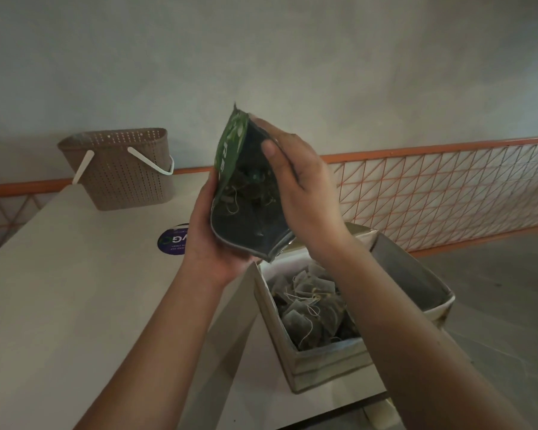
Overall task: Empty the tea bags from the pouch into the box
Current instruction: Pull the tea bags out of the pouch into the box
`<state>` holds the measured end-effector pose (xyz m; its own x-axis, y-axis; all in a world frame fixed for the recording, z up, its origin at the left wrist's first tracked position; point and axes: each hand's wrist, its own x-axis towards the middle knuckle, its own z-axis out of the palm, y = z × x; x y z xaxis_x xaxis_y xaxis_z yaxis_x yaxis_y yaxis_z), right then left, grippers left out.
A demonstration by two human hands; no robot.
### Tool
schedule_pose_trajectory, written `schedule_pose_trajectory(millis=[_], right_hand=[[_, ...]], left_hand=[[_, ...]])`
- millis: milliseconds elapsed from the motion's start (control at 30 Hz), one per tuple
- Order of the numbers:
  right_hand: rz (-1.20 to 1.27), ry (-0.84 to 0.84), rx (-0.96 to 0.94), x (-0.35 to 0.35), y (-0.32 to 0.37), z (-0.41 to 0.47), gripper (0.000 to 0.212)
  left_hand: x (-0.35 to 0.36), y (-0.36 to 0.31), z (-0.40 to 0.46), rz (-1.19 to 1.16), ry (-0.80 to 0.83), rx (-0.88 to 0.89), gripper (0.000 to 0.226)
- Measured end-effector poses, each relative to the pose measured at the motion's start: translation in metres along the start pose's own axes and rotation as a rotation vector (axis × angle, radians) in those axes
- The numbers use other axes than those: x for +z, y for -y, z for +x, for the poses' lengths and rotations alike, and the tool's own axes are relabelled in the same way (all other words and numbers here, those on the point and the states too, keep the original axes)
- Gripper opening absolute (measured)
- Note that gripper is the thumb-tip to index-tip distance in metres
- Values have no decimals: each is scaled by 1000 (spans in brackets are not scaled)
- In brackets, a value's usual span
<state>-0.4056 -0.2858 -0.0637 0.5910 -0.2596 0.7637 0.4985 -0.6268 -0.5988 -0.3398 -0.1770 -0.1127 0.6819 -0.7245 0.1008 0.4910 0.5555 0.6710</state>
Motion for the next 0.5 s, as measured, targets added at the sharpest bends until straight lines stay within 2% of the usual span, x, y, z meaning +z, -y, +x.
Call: schedule_pose_trajectory(millis=[167, 333, 400, 500], right_hand=[[46, -76, -252, 3, 15, -9, 34], [66, -24, 4, 6, -4, -6, 36], [87, -26, 3, 2, -5, -4, 36], [59, -75, -121, 1, 0, -6, 35]], left_hand=[[3, -7, 7, -54, 115, 36, 54], [-2, -1, 17, -17, 43, 18, 53], [-1, -1, 16, -11, 40, 37, 52], [1, -3, 19, -46, 115, 35, 52]])
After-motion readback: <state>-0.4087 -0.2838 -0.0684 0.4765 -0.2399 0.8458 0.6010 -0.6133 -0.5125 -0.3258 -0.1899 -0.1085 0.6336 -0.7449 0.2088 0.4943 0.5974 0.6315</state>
